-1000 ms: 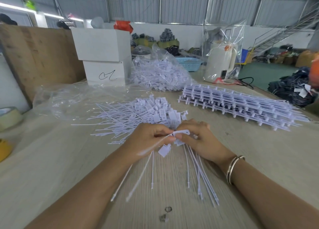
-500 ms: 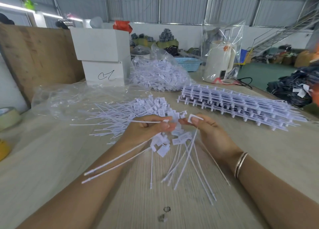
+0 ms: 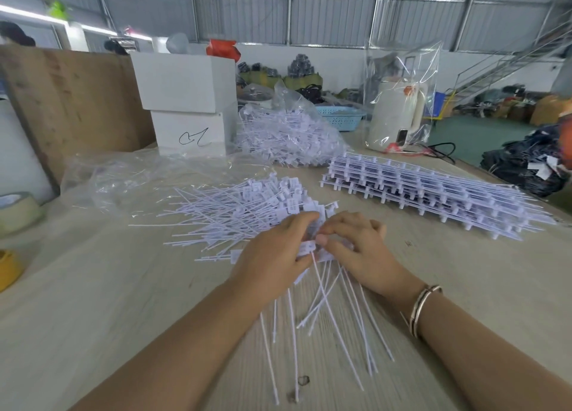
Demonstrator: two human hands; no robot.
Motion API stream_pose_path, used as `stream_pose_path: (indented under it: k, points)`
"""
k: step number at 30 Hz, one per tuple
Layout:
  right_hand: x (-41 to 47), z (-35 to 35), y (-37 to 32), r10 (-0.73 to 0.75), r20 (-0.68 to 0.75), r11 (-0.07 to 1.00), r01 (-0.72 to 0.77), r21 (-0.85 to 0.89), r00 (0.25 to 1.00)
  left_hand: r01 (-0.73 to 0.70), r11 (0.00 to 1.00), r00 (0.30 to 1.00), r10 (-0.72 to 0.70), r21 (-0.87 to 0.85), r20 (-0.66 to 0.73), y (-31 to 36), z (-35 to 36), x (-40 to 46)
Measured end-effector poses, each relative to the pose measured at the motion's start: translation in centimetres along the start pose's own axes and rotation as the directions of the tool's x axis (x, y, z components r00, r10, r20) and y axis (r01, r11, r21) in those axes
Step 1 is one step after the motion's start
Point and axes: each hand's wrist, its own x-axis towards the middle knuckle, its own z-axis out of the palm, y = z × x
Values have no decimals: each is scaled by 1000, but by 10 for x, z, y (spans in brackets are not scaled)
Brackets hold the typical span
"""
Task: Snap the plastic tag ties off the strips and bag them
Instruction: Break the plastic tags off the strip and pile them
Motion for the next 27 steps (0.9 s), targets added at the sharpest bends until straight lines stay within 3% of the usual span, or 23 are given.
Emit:
stream_pose_path:
  k: [4,8,13,22,27]
  points:
    - [-3,11,-9,12,121,979,-37,201,993,-59,998,997,60,19,-48,9,6,0]
    - [3,3,0,186,54,853,-188,487,981,-27,999,999,27,-17,-32,1,4,-2]
    - [4,5,5,169,54,882,-176,437,984,-5,998,1000,6,61,-10,-5,2,-3]
    - [3,4,4,114,139,818,-173,548,984,-77,985,996,84,153,-38,-6,3,2]
    - [3,3,6,83,104,845,-126,519,991,9,996,999,-12,-86,-31,-11,1,1]
